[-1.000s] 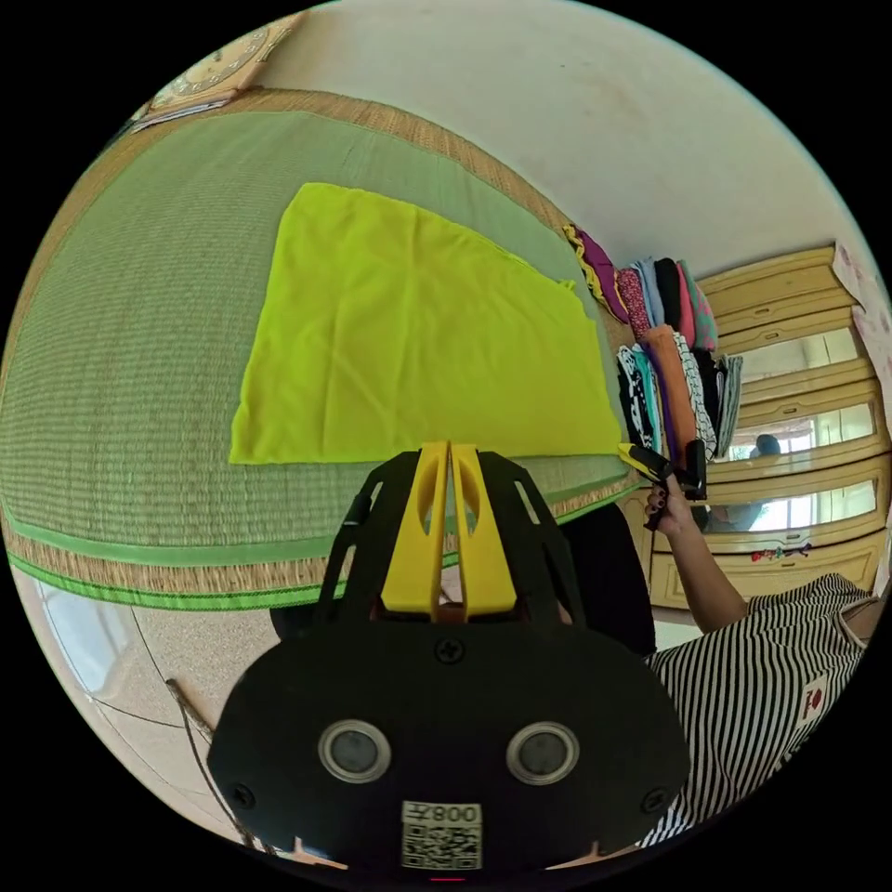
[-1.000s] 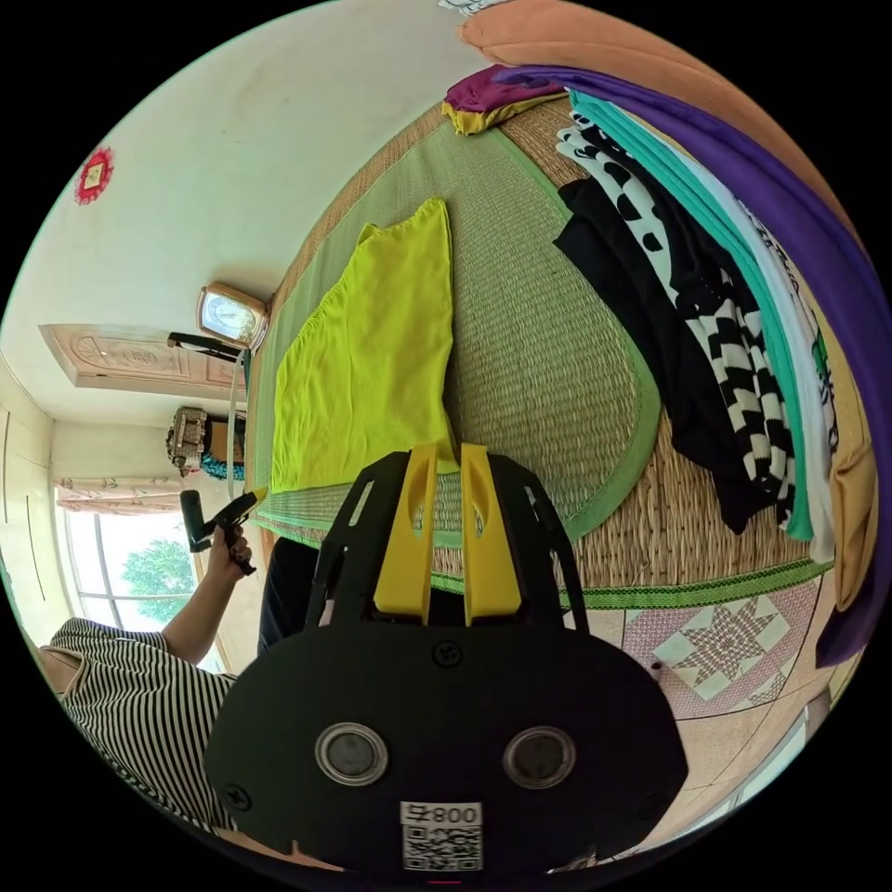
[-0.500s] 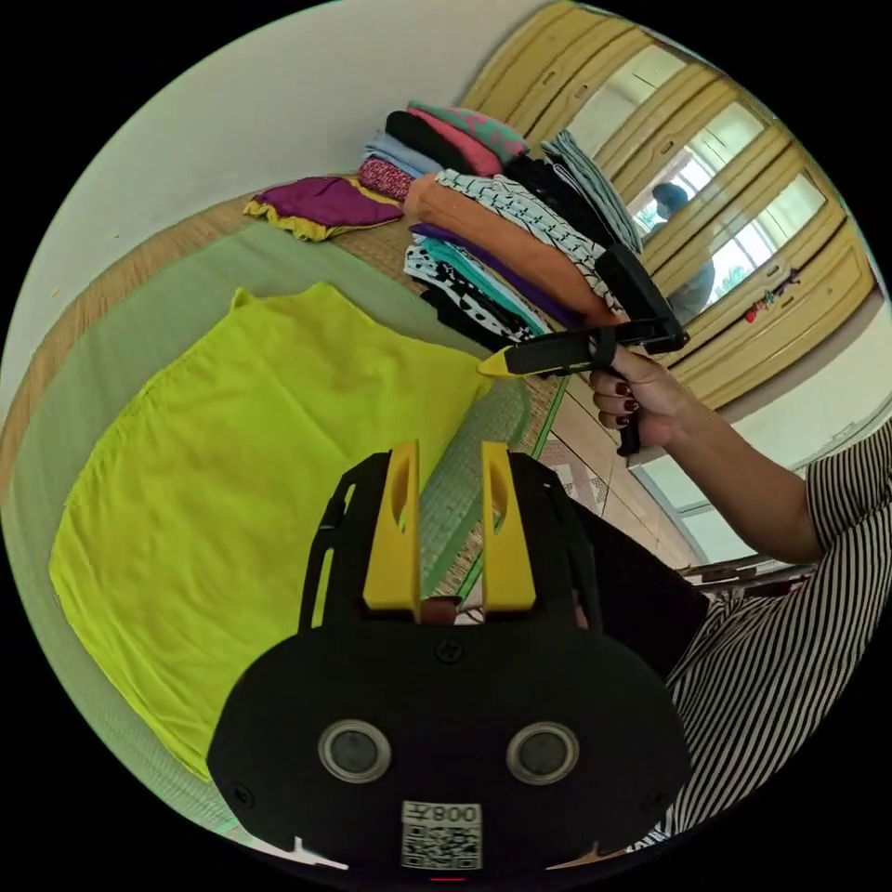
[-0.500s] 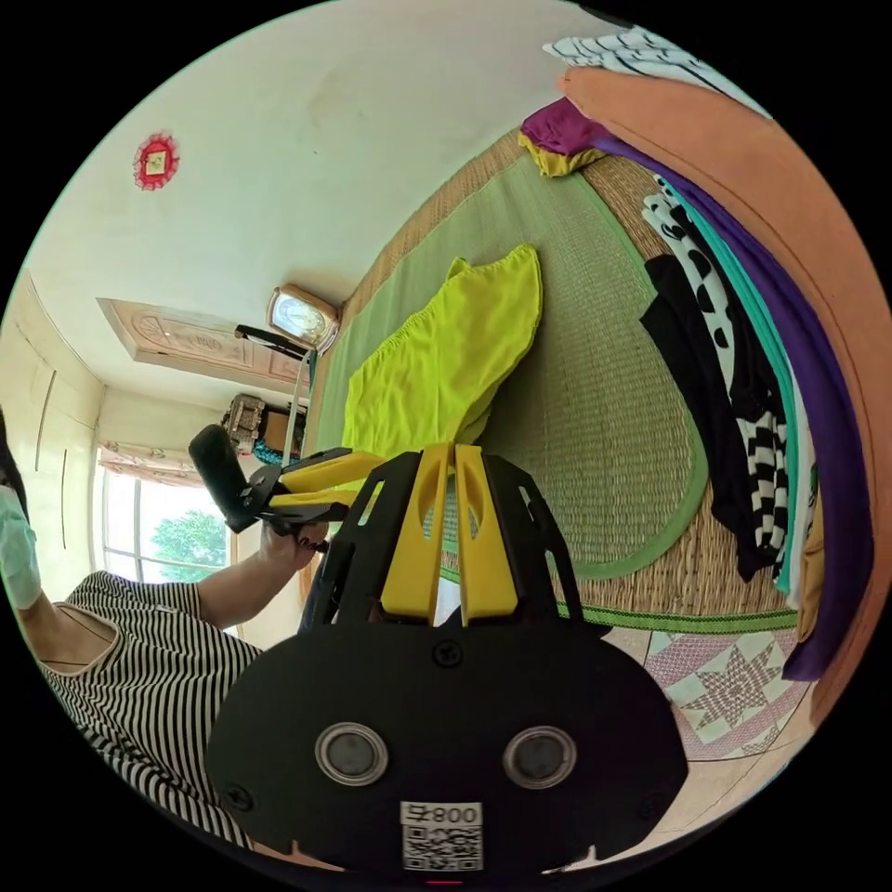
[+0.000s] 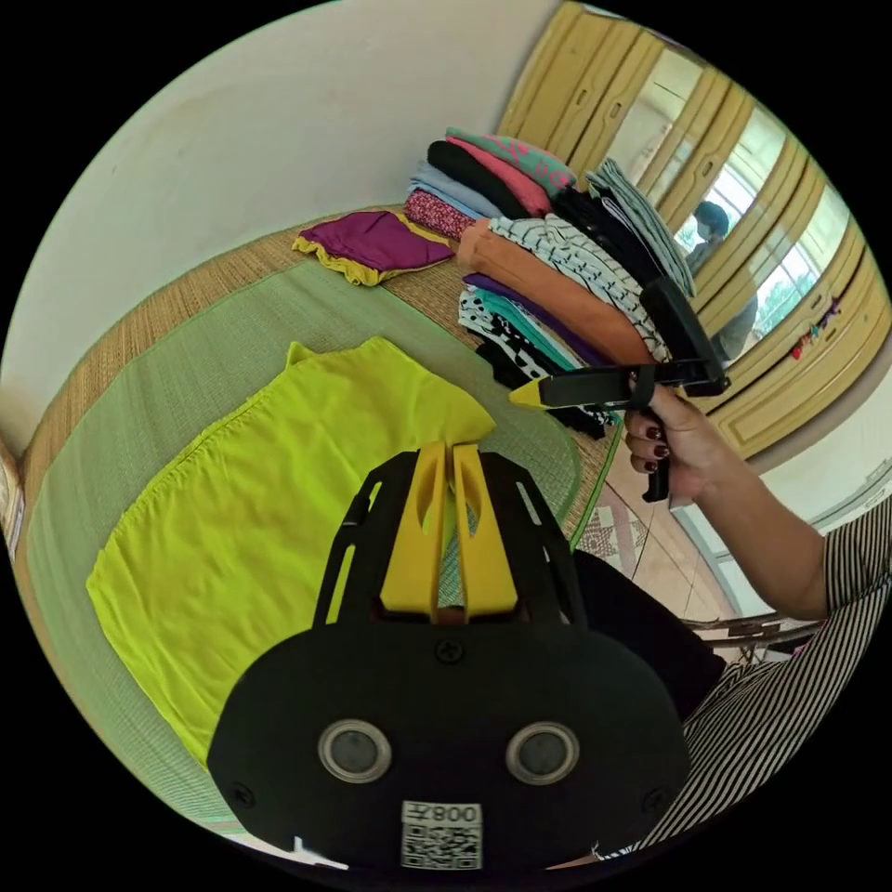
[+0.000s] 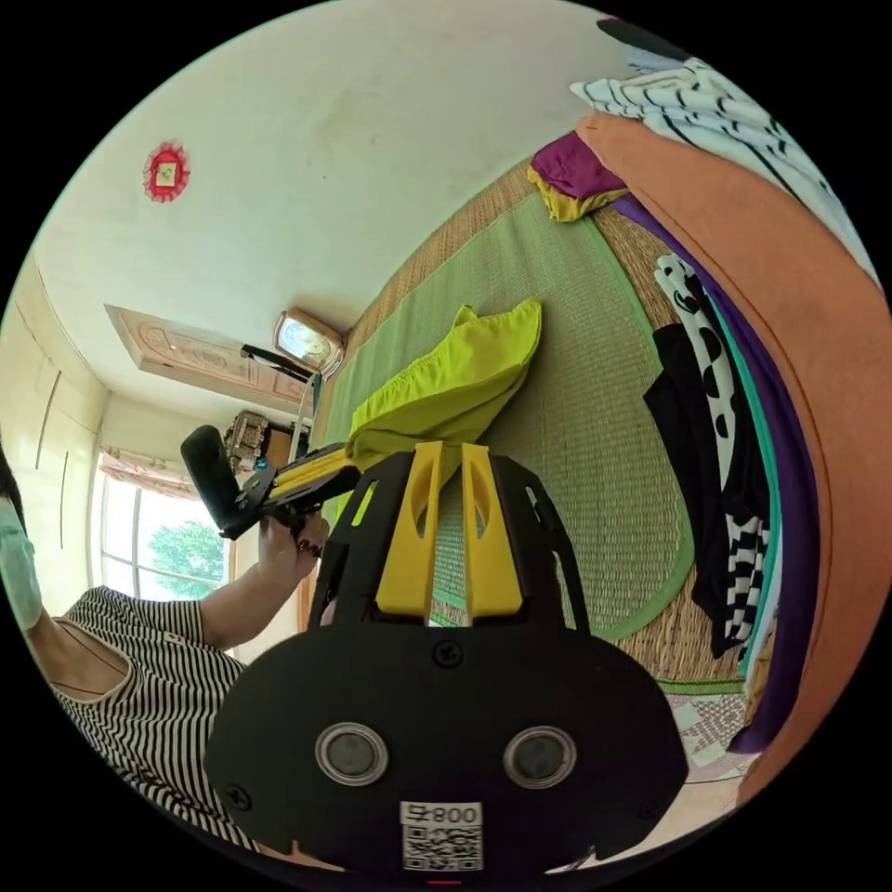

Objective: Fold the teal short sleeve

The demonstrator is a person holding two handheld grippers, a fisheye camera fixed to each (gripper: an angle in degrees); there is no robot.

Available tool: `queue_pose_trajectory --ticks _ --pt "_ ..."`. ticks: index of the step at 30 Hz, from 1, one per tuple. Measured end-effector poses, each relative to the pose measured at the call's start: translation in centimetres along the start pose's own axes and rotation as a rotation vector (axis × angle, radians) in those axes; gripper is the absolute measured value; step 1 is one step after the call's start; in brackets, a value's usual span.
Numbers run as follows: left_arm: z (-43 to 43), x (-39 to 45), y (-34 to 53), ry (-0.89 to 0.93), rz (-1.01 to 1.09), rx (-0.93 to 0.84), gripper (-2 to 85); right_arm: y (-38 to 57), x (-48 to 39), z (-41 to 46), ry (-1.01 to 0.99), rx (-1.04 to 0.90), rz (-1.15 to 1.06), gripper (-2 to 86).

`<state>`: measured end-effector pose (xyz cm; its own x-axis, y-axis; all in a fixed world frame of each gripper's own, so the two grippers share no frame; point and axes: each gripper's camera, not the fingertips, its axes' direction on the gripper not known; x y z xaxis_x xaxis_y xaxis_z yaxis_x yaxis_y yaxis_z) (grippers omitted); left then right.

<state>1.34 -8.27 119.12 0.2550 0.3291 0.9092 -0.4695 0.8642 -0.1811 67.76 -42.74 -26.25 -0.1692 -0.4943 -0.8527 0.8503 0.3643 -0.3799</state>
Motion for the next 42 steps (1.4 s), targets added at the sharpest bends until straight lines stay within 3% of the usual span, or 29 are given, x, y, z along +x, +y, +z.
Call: queue_pose_trajectory --ticks 8,21,42 --pt "0.3 -1.6 0.5 0.108 -0.145 0.082 1.1 -5.4 5.0 3.4 -0.177 0.05 0.175 7.7" --pt "3.2 -0.7 0.3 0.178 -0.138 0.092 1.1 -10.1 4.6 6.9 -0.004 0.083 0.252 9.4" --pt "4.7 -3.6 3.4 0.263 -0.091 0.072 1.1 -14.9 3.2 10.6 -0.094 0.01 0.335 4.8"
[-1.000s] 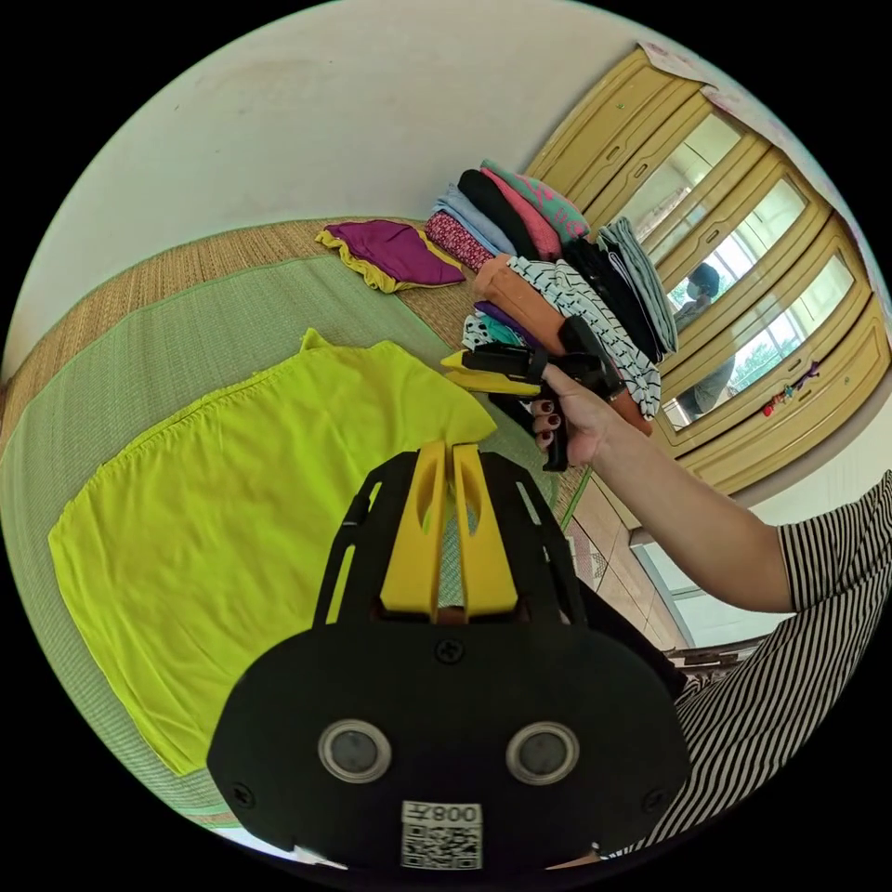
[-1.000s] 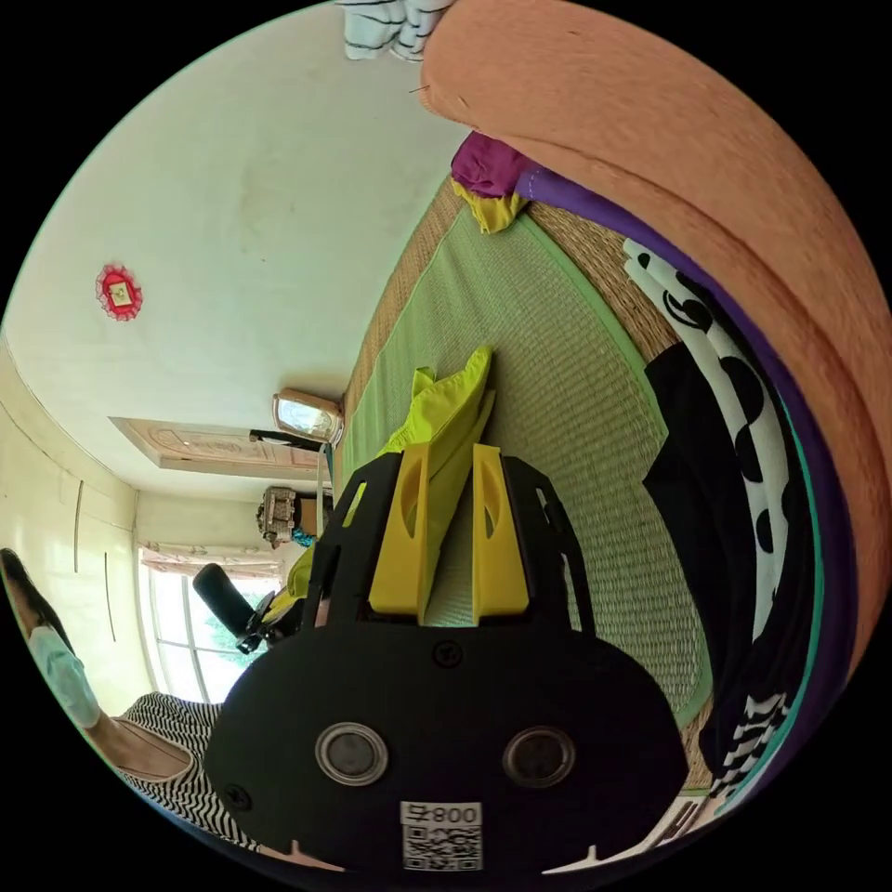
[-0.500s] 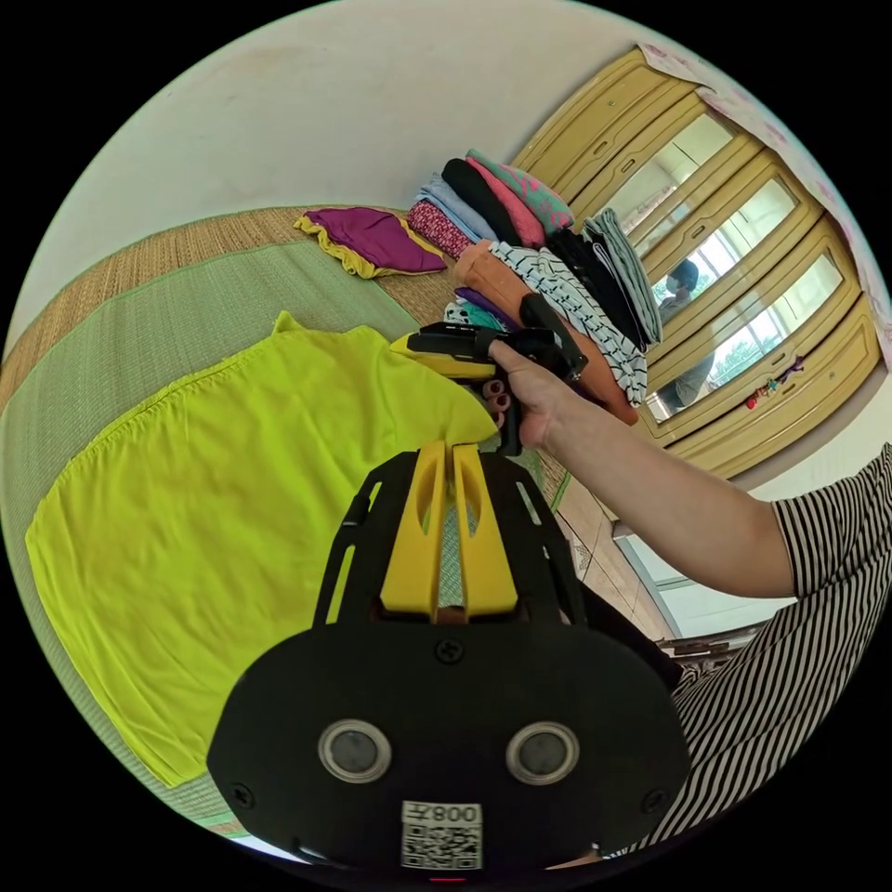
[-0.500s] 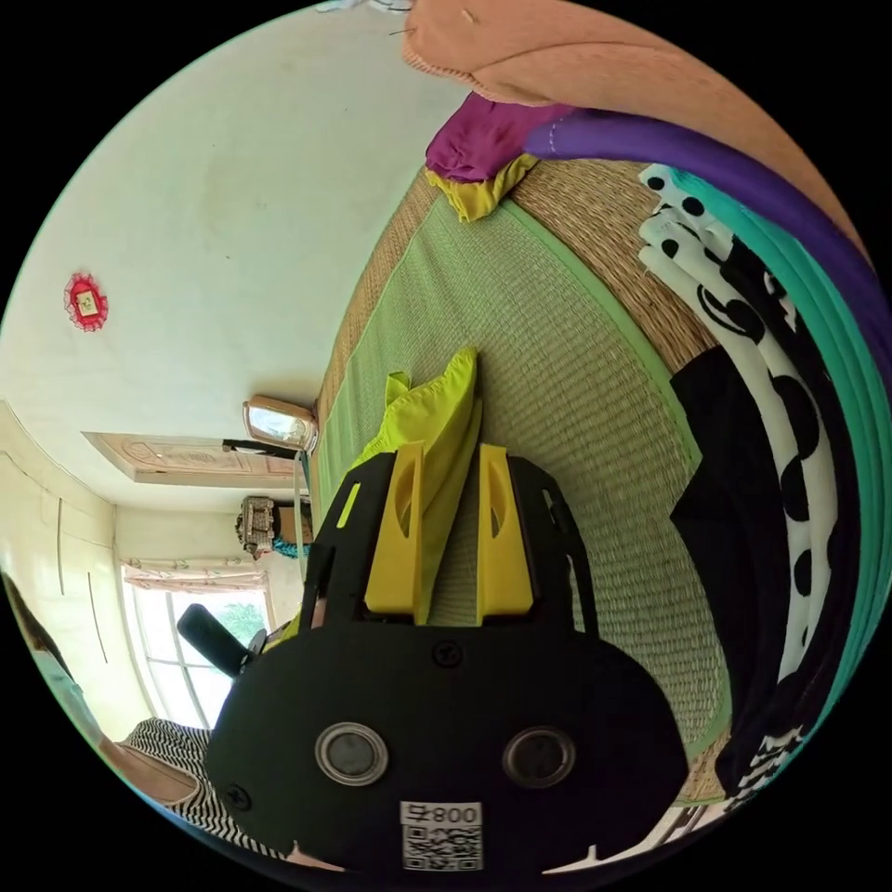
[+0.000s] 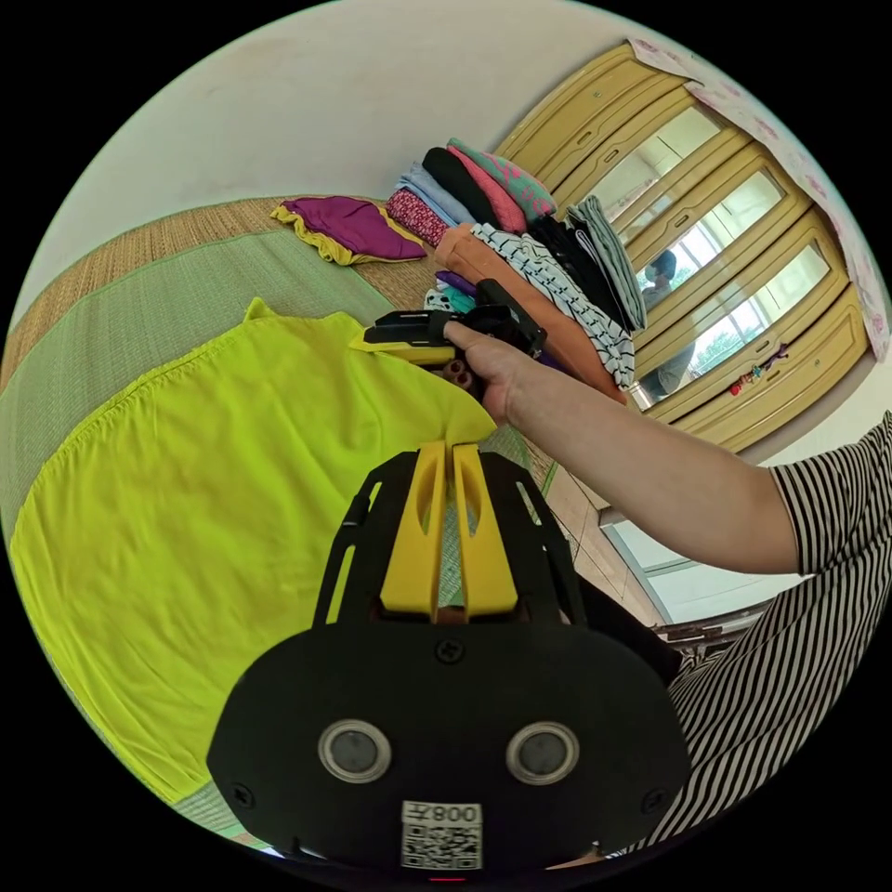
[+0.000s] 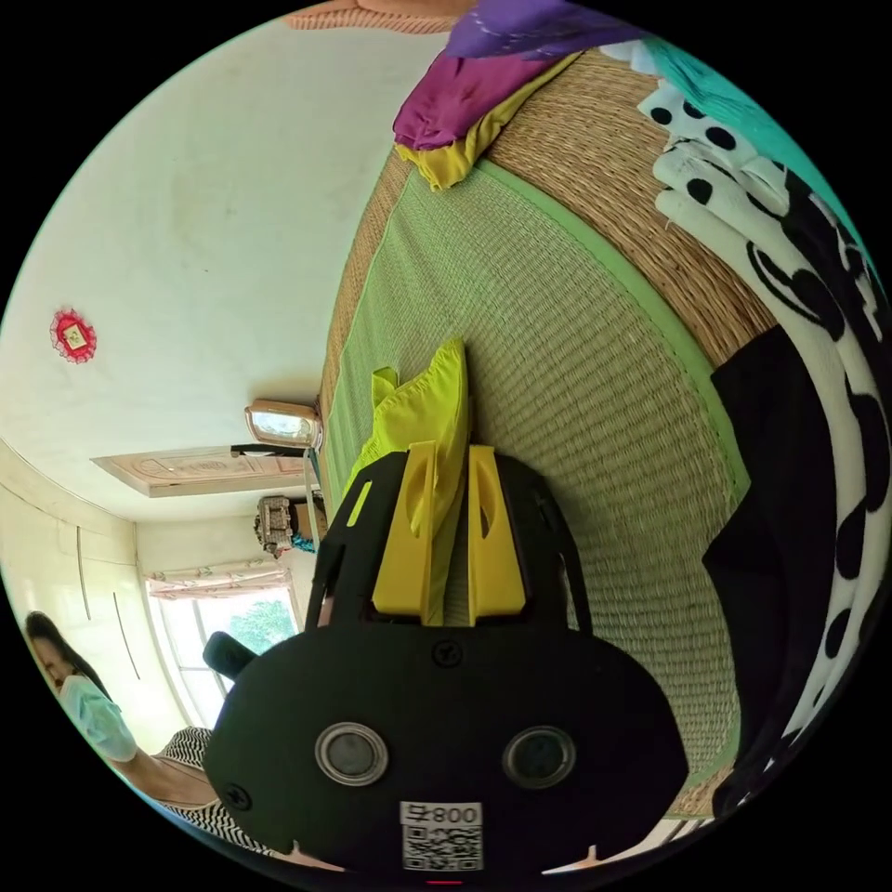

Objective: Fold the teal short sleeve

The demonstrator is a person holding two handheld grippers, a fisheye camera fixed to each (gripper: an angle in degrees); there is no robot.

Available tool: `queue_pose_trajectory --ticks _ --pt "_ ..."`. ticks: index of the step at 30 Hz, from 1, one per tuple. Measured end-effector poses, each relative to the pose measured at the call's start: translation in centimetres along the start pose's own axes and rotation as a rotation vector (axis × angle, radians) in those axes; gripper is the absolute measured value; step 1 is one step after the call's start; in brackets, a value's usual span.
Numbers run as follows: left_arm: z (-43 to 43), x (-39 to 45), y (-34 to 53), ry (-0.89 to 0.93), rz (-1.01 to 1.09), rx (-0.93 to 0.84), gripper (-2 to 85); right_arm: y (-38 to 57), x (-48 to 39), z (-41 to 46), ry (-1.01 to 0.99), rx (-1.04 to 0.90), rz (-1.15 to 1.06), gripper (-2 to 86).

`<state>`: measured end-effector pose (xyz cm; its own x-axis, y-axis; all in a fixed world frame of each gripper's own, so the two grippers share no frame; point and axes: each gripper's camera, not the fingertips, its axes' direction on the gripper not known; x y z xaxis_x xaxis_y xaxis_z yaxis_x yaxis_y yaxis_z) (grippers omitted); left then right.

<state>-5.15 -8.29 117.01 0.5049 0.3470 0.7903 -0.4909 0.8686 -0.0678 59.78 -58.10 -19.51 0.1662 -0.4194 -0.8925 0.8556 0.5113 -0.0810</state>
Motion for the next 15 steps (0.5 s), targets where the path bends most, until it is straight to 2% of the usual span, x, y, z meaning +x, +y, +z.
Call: queue_pose_trajectory --ticks 10,15 --pt "-2.9 -4.1 3.5 0.061 -0.022 0.029 1.1 -0.5 -3.2 0.4 0.02 -0.028 -0.044 1.1" --pt "-6.2 -6.7 6.1 0.092 -0.041 0.077 1.2 0.5 -8.0 -0.8 -0.025 0.003 -0.136 0.7"
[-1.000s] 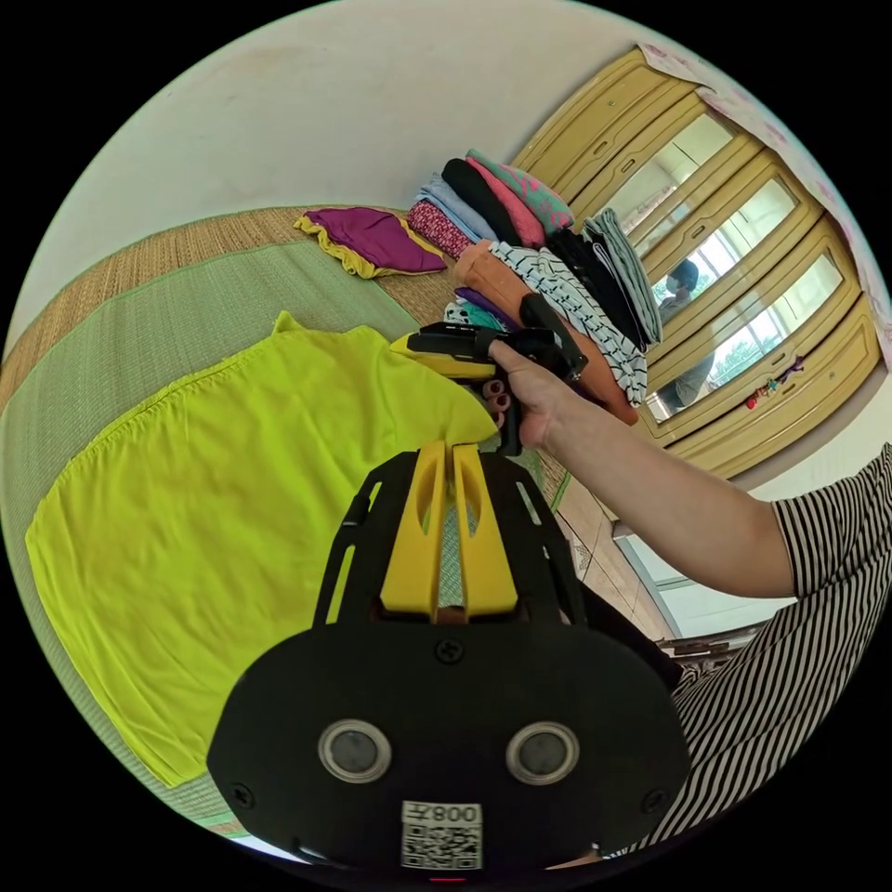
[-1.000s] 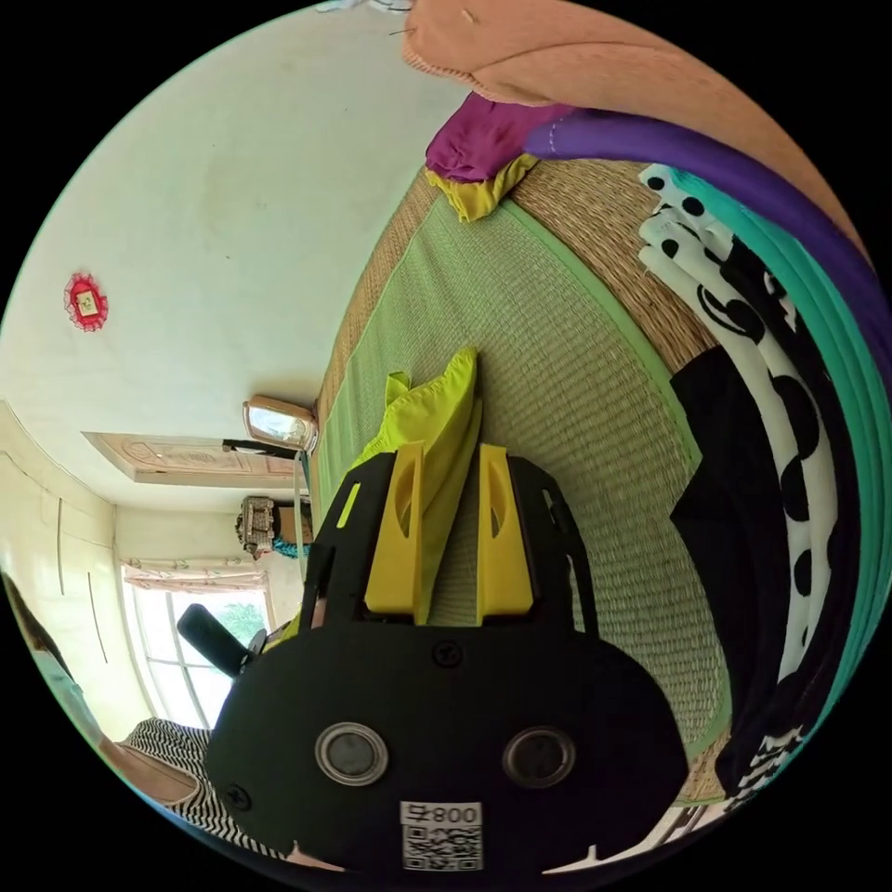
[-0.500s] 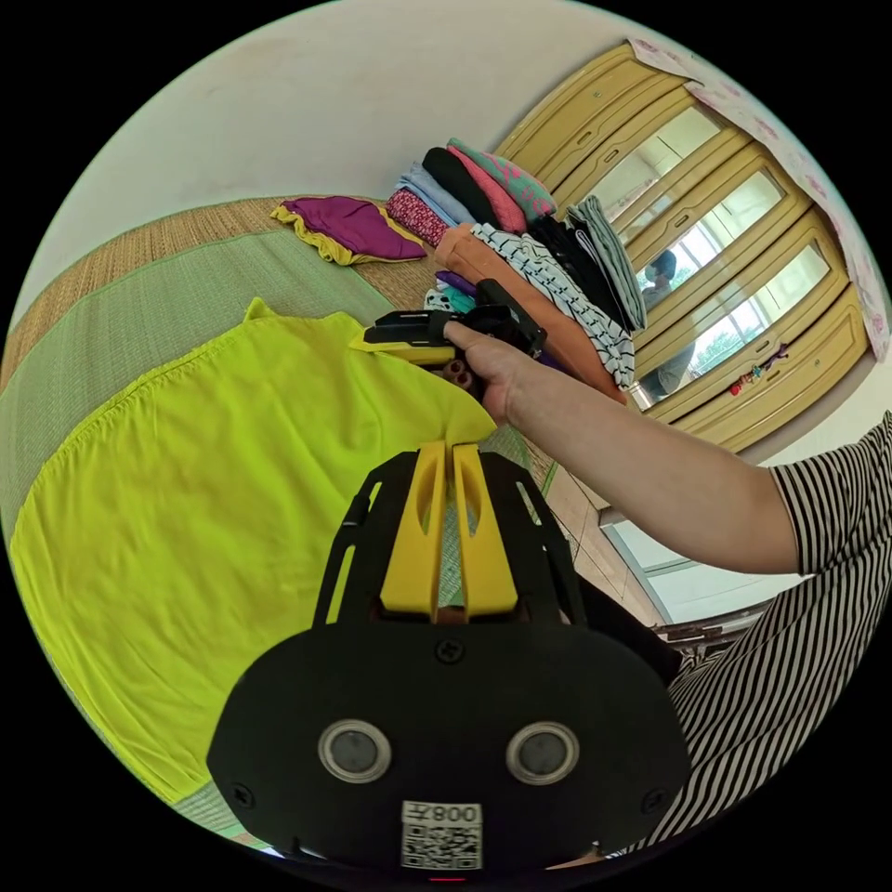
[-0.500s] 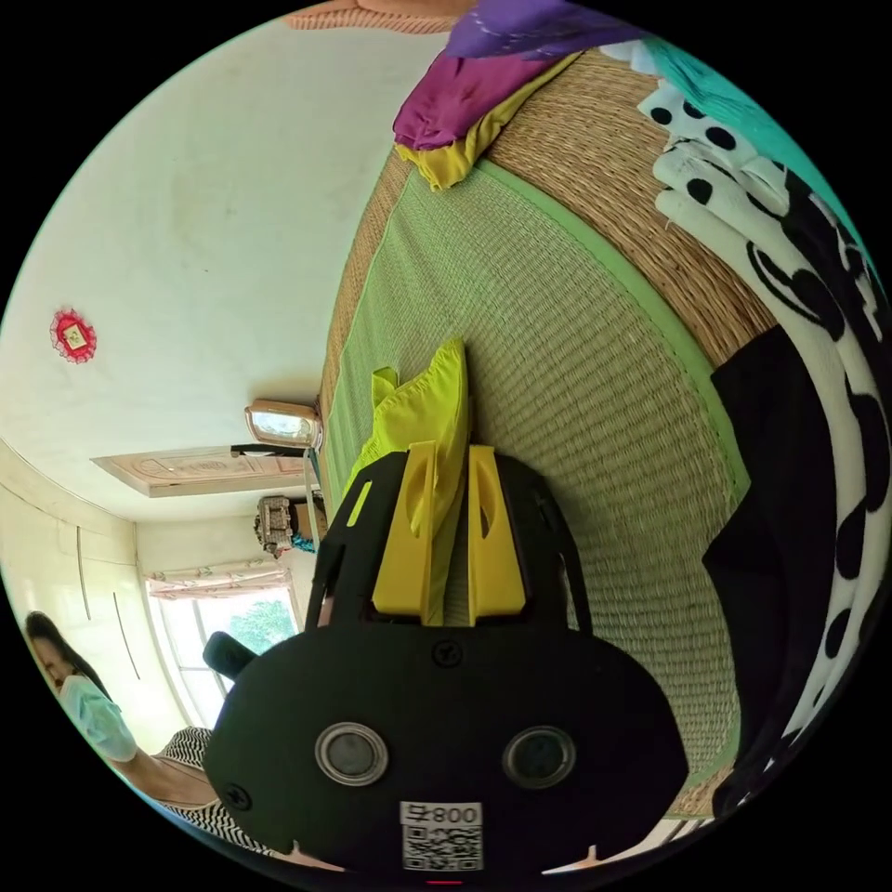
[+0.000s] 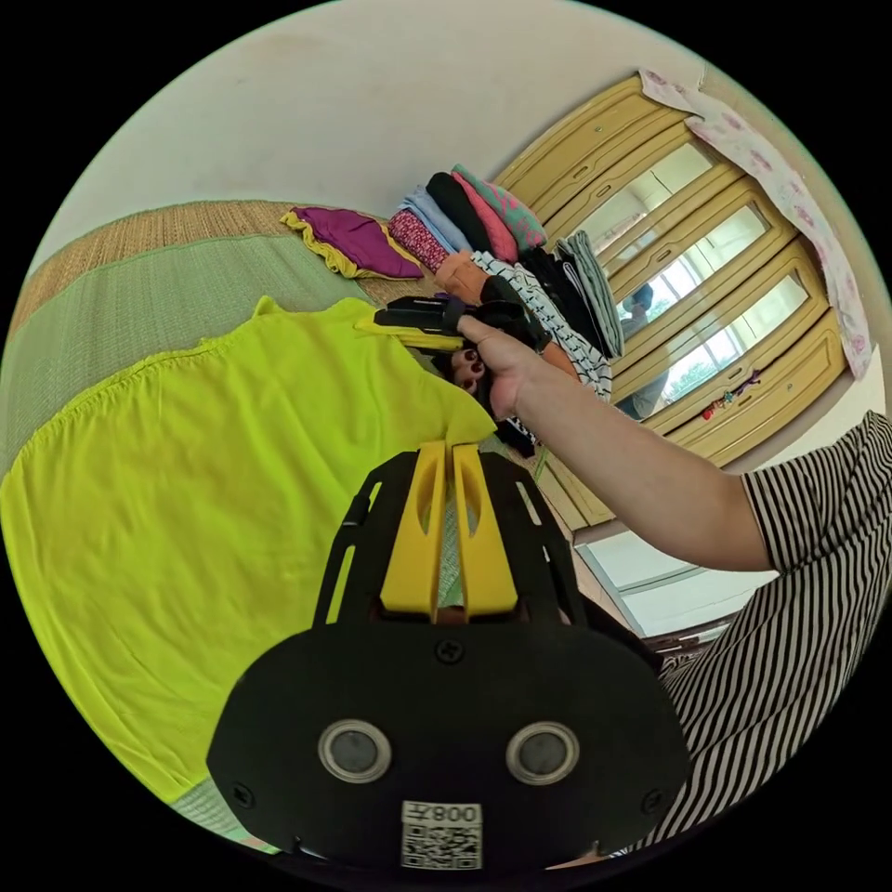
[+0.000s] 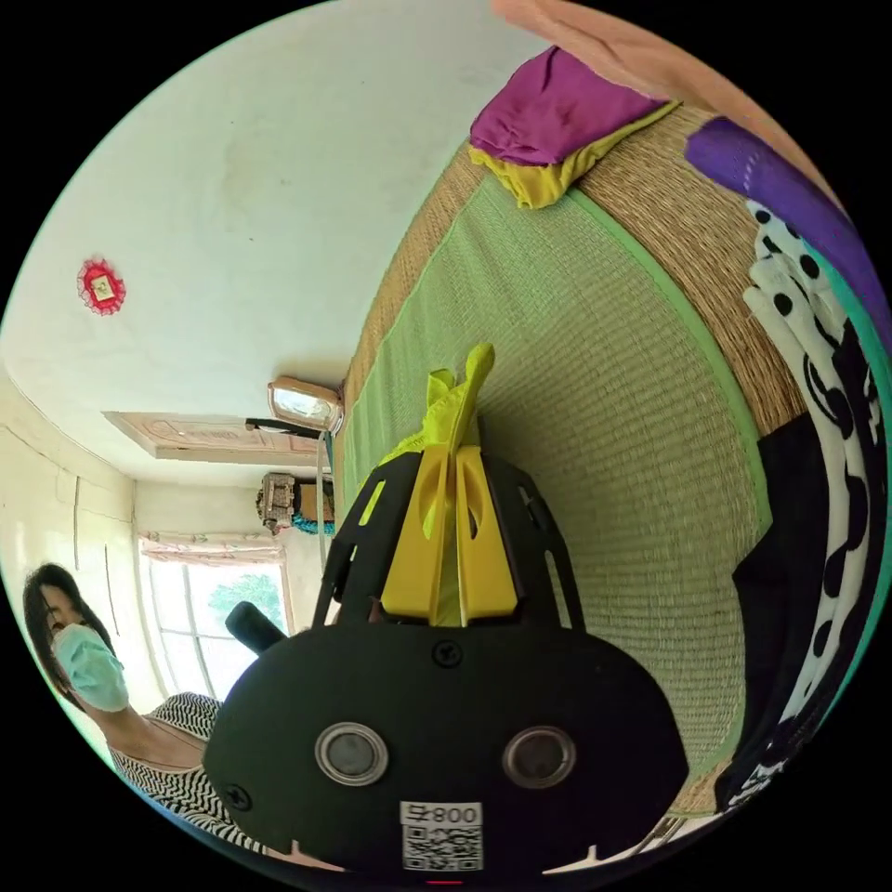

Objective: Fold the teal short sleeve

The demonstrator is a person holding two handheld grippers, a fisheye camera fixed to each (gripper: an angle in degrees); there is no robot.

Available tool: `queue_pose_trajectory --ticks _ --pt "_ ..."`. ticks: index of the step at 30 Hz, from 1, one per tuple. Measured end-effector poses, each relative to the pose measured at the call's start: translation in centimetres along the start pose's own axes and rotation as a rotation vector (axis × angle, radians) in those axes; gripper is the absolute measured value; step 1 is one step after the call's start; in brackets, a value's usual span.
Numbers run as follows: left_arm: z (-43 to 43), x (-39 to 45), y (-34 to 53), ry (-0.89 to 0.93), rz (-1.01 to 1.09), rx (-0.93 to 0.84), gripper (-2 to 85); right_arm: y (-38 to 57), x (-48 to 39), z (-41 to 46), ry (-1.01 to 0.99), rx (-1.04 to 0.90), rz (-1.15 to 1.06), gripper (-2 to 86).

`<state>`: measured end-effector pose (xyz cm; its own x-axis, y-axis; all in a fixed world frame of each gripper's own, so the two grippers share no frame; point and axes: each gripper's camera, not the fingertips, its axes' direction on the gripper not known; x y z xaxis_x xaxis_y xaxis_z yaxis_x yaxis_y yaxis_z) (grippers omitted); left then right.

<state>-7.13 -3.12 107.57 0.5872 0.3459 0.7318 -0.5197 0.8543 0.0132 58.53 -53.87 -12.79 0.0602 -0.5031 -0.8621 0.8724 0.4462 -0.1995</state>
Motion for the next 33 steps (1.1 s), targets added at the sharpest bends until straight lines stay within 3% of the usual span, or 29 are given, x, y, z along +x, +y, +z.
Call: queue_pose_trajectory --ticks 10,20,33 --pt "-13.7 -6.4 8.7 0.073 -0.118 0.236 1.1 2.4 -14.6 2.9 -0.014 0.025 -0.227 0.6" --pt "-28.0 -16.6 23.6 0.024 -0.436 0.468 1.0 5.6 -29.6 17.9 -0.003 -0.135 -0.416 0.7" --pt "-36.3 -26.8 37.2 0.049 -0.738 0.565 1.1 9.2 -39.5 36.3 0.224 -0.347 -0.495 0.7"
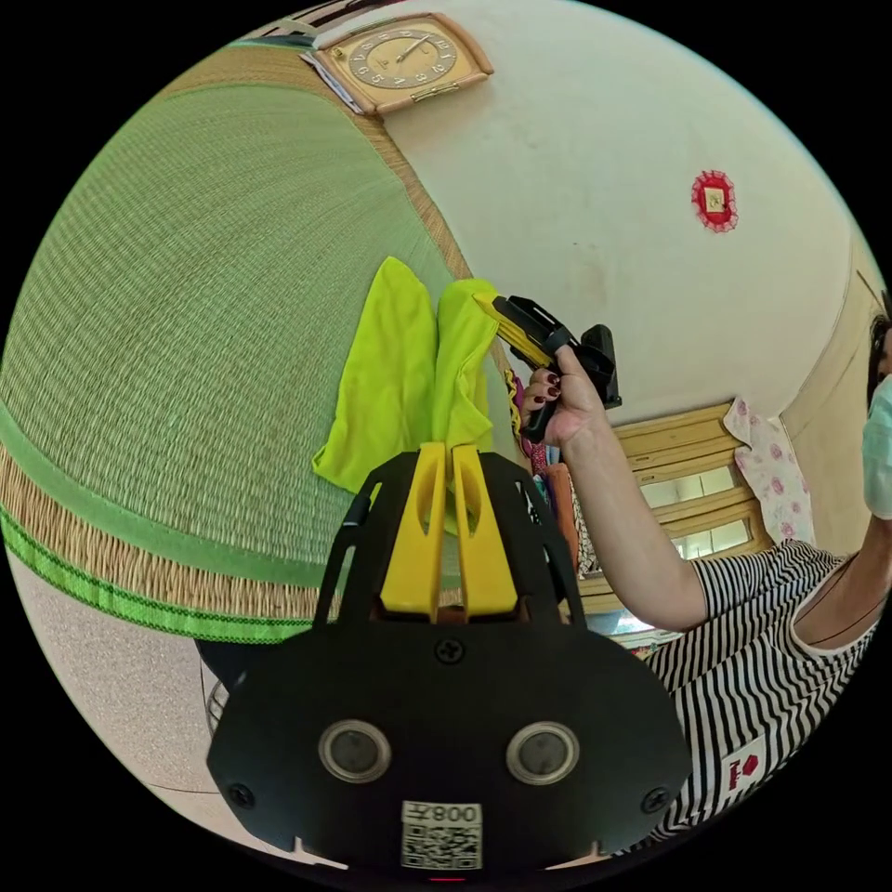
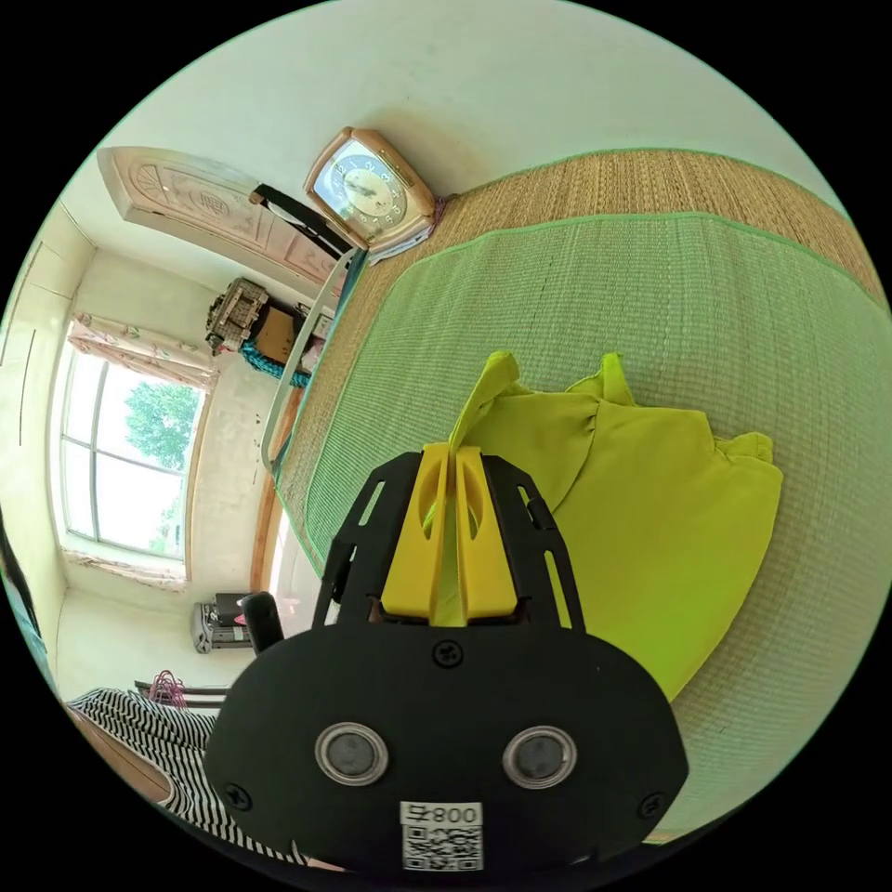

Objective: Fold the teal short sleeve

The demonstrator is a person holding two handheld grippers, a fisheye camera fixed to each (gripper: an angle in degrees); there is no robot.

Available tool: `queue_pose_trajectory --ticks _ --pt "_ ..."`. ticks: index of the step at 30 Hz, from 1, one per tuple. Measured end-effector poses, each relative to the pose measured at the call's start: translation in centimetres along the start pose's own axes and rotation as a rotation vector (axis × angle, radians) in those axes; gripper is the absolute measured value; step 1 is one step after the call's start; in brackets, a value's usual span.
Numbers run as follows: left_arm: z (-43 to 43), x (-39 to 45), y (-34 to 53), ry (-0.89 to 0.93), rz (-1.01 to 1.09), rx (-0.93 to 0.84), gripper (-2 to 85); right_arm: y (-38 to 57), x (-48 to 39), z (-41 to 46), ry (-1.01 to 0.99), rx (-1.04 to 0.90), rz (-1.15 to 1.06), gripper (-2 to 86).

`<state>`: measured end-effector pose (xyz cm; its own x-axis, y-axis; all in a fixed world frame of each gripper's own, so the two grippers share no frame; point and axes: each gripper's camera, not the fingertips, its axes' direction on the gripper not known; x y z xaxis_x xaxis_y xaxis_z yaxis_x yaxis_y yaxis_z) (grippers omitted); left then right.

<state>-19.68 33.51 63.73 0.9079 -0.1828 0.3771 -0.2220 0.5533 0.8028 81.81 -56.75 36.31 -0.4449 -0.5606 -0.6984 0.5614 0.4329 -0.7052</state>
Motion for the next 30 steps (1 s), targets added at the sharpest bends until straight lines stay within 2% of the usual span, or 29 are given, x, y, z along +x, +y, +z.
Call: queue_pose_trajectory --ticks 12,20,24,30 --pt "-5.8 -7.2 -1.7 0.002 -0.129 -0.036 1.1 -3.7 -5.3 7.3 0.12 -0.172 -0.027 1.4" --pt "-9.5 -9.4 -2.0 0.024 -0.15 -0.03 1.0 -4.3 -11.0 6.1 0.101 -0.167 -0.15 1.8" --pt "-11.3 -9.2 -2.1 0.001 -0.121 -0.022 0.7 -4.1 -13.9 6.1 0.222 -0.172 -0.233 0.9" --pt "-12.3 -8.4 -3.0 -0.074 -0.048 -0.055 0.3 -4.6 -14.2 9.8 0.366 -0.268 -0.225 0.2"
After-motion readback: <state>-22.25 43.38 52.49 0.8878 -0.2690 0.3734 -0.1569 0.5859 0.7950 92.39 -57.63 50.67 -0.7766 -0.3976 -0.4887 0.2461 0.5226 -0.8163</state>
